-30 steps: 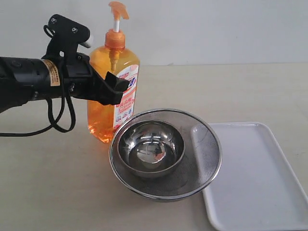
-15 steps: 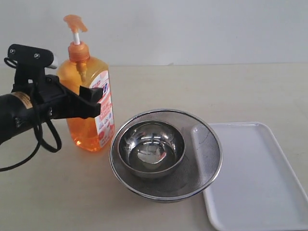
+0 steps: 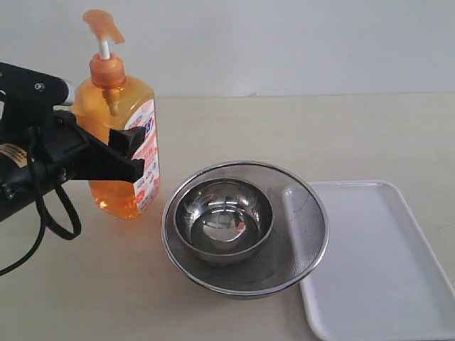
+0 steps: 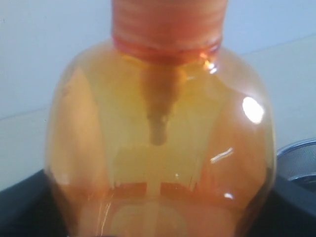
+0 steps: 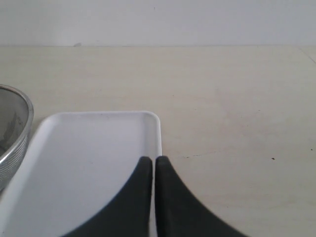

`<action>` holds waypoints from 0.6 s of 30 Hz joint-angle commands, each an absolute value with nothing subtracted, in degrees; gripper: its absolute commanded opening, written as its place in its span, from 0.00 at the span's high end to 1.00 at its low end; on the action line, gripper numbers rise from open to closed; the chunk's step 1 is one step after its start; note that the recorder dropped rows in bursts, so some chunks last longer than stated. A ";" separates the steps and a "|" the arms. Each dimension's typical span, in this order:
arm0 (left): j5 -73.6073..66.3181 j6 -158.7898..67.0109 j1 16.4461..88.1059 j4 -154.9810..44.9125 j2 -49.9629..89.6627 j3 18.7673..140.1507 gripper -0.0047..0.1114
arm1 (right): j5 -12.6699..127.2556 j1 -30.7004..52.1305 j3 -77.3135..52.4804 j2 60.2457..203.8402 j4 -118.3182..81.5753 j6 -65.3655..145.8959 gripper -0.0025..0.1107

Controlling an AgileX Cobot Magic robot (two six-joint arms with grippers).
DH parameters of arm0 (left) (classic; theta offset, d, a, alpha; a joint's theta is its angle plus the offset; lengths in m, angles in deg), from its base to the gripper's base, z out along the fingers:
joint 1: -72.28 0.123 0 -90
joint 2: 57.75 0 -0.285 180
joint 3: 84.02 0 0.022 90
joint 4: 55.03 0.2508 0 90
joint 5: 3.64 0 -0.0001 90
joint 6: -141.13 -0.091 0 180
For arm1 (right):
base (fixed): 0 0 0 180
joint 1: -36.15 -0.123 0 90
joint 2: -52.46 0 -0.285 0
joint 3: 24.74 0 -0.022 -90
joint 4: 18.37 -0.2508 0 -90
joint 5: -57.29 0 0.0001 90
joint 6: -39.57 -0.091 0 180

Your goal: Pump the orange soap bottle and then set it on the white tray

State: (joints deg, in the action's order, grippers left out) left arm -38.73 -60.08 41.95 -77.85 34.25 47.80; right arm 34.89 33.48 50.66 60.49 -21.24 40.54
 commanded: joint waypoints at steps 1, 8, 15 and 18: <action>-44.99 -61.21 41.39 -78.60 33.68 48.23 0.92 | 35.15 33.84 50.84 60.25 -21.05 40.72 0.98; -45.61 -60.80 41.25 -78.17 38.73 48.23 0.92 | 35.15 33.84 50.84 60.25 -20.62 40.72 0.98; -46.03 -60.80 40.22 -75.21 39.64 48.23 0.92 | 36.27 33.84 50.84 60.25 -16.17 41.79 0.98; -45.66 -60.90 40.22 -70.36 39.64 48.23 0.92 | 40.38 33.84 50.84 60.25 -11.46 41.78 0.98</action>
State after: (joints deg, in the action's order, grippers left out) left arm -41.41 -60.67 40.66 -75.31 40.04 47.71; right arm 36.36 33.48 50.66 60.49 -15.26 41.15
